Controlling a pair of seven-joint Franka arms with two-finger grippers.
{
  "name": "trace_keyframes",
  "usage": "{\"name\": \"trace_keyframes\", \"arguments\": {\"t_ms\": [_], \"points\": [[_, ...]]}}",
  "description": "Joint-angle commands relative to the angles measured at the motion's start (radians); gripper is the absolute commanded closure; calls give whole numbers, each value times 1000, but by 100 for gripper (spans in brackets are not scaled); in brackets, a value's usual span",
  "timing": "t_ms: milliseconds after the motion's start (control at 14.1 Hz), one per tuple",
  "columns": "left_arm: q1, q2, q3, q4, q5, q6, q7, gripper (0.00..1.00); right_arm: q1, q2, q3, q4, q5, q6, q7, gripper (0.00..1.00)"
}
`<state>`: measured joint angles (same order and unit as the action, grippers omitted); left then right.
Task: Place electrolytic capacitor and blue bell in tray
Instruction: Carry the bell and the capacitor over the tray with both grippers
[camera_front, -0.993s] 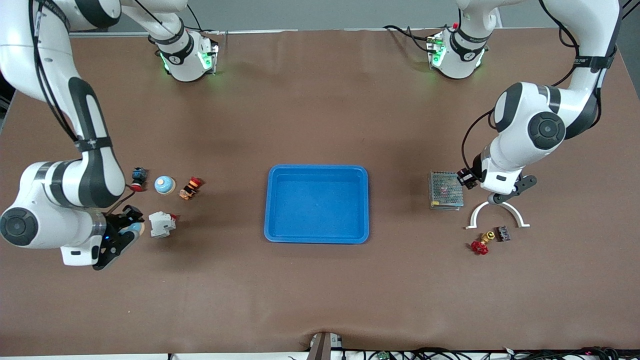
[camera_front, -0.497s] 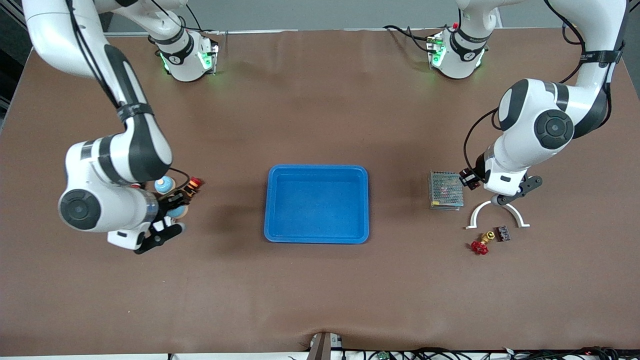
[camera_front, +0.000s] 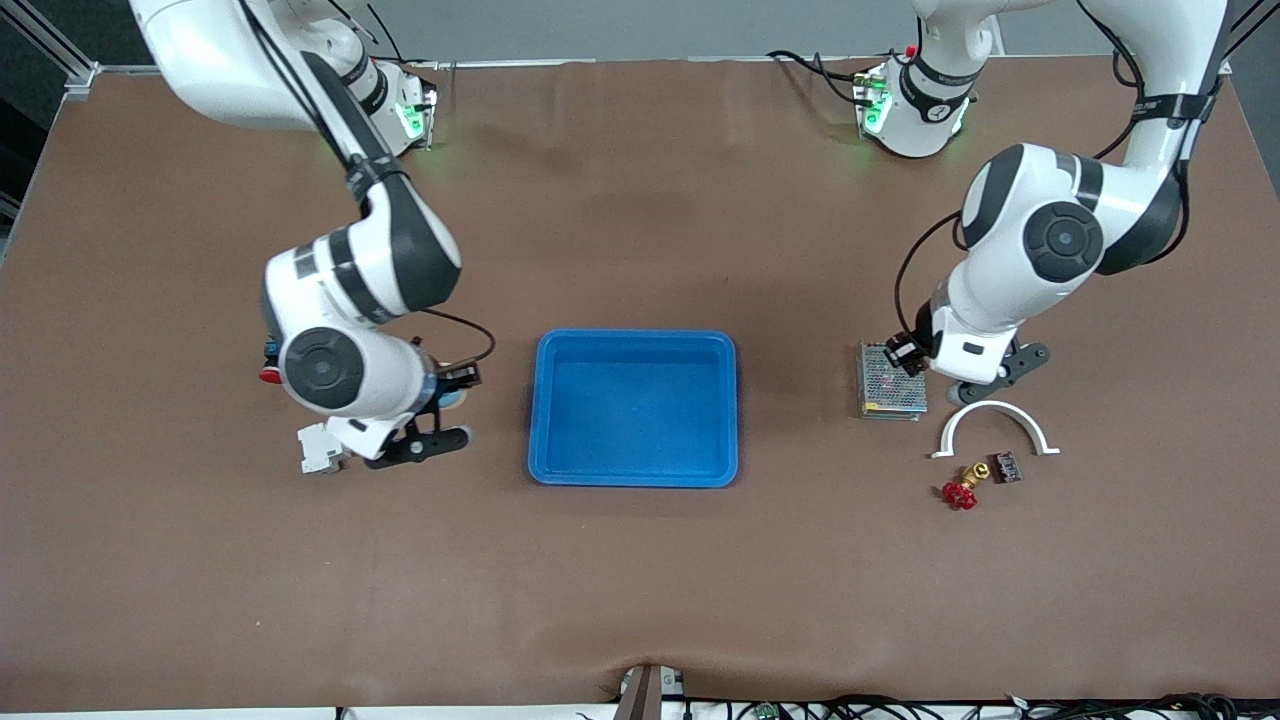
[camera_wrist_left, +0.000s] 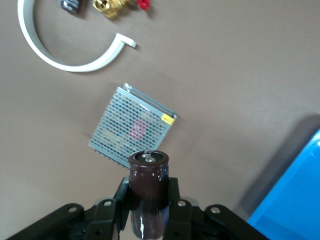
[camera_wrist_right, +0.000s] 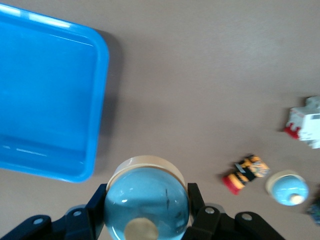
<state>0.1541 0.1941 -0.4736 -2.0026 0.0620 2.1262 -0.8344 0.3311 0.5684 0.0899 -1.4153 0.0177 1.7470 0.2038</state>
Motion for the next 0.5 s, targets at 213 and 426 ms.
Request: {"name": "trace_keyframes", "arguments": {"t_ms": [213,426], "points": [[-89,85,-7,100,27,-25,-191,100,118,-30,-10,-169,10,231,256,58],[-155,169,-7,183,27,-23,-331,100,176,-21,-12,-227,10,366,351,58]]}}
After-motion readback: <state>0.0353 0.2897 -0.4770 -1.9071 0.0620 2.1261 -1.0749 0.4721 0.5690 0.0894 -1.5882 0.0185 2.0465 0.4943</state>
